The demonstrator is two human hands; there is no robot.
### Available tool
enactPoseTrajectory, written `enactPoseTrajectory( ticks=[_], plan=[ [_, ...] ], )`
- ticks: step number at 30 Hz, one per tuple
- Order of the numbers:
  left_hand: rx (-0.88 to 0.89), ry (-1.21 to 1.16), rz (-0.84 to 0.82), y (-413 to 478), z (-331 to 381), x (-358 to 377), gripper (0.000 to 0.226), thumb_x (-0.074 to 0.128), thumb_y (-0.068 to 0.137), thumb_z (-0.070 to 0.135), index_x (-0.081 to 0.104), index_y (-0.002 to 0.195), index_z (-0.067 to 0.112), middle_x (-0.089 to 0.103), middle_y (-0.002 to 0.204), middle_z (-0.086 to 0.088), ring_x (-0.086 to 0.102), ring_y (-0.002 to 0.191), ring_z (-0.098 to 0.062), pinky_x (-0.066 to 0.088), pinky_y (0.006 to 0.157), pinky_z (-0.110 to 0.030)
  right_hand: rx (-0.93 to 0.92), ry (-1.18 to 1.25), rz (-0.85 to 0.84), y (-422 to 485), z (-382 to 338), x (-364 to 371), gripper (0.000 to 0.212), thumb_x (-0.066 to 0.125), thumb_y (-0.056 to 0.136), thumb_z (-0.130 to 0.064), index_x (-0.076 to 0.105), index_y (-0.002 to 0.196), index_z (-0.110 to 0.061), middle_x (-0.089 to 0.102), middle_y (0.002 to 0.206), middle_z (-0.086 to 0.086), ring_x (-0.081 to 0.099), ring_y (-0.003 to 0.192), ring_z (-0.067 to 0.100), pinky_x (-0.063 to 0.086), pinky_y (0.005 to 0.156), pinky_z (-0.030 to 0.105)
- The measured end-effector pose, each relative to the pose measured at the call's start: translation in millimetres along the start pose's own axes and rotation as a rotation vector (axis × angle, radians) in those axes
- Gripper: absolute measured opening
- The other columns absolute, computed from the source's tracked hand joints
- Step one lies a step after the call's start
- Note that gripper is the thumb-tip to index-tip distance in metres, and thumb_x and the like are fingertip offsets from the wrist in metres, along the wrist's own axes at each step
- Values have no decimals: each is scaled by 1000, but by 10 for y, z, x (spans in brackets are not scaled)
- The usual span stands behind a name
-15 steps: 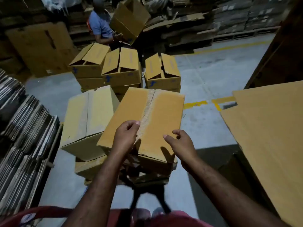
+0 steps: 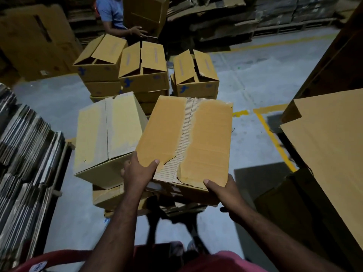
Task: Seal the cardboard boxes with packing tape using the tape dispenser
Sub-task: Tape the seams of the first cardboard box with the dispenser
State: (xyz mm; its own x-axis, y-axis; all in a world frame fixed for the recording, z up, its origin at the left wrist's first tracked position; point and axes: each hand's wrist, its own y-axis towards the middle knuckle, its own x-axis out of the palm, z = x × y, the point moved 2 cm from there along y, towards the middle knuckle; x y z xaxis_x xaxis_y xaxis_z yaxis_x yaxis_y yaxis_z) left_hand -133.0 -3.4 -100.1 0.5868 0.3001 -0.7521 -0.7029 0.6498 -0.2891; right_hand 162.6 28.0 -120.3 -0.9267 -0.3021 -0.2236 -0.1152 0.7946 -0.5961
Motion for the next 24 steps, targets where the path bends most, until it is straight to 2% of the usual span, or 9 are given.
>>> enactPoseTrajectory(
  ticks=[2, 4, 7, 10, 12, 14, 17, 21, 24],
  plan=[
    [33, 30, -1, 23, 43, -51, 100, 61, 67, 79, 36, 150, 30, 50, 142, -11, 45, 127, -38, 44, 100, -49, -80, 22, 30, 45, -28, -27, 100, 82, 48, -74, 45, 129, -29, 67, 115, -9, 67, 98, 14, 58, 78, 41],
    [113, 46, 18, 40, 150, -164, 98, 65, 67, 78, 42, 149, 29, 53, 138, -11, 48, 125, -36, 46, 98, -47, -138, 13, 52, 26, -161, -110, 107, 84, 45, -73, 43, 134, -29, 66, 117, -10, 66, 102, 12, 57, 88, 41],
    [250, -52, 49, 97, 422, -382, 82, 74, 73, 69, 54, 143, 30, 53, 134, -11, 49, 124, -34, 45, 97, -45, -285, -22, 74, -118, -570, -306, 100, 83, 55, -65, 35, 138, -36, 61, 122, -17, 62, 108, 10, 53, 94, 40],
    [390, -172, 111, 107, 841, -575, 63, 72, 77, 69, 65, 129, 35, 57, 128, -5, 52, 119, -28, 48, 87, -39, -404, -143, 102, -161, -972, -510, 100, 79, 69, -61, 25, 151, -43, 42, 143, -25, 48, 125, 7, 47, 102, 38],
    [461, -223, 173, 51, 1161, -679, 62, 66, 72, 77, 69, 119, 37, 58, 124, -4, 54, 117, -27, 49, 85, -37, -445, -160, 168, -119, -1164, -677, 87, 77, 74, -58, 37, 149, -38, 40, 150, -16, 42, 133, 11, 44, 106, 40],
    [509, -251, 226, -22, 1453, -768, 63, 60, 69, 82, 69, 114, 39, 57, 123, -4, 53, 118, -27, 50, 90, -39, -486, -151, 232, -138, -1346, -849, 73, 74, 76, -58, 51, 141, -34, 48, 147, -9, 46, 132, 15, 45, 106, 41],
    [581, -253, 255, -139, 1808, -866, 62, 64, 70, 81, 64, 116, 40, 53, 121, -4, 52, 116, -26, 52, 90, -42, -511, -110, 364, -262, -1617, -1114, 69, 68, 69, -68, 63, 127, -31, 62, 130, -5, 58, 117, 14, 52, 97, 46],
    [659, -287, 271, -358, 2210, -935, 59, 75, 73, 68, 64, 121, 36, 54, 125, -2, 55, 104, -18, 47, 81, -32, -561, -115, 544, -538, -1947, -1512, 67, 62, 64, -74, 70, 115, -31, 69, 110, -7, 65, 103, 13, 58, 84, 47],
    [729, -352, 293, -551, 2500, -997, 57, 76, 76, 63, 64, 123, 33, 51, 131, -2, 56, 106, -18, 41, 81, -28, -602, -135, 608, -796, -2124, -1743, 56, 72, 71, -63, 68, 118, -33, 66, 117, -3, 61, 107, 15, 58, 83, 45]
  ],
)
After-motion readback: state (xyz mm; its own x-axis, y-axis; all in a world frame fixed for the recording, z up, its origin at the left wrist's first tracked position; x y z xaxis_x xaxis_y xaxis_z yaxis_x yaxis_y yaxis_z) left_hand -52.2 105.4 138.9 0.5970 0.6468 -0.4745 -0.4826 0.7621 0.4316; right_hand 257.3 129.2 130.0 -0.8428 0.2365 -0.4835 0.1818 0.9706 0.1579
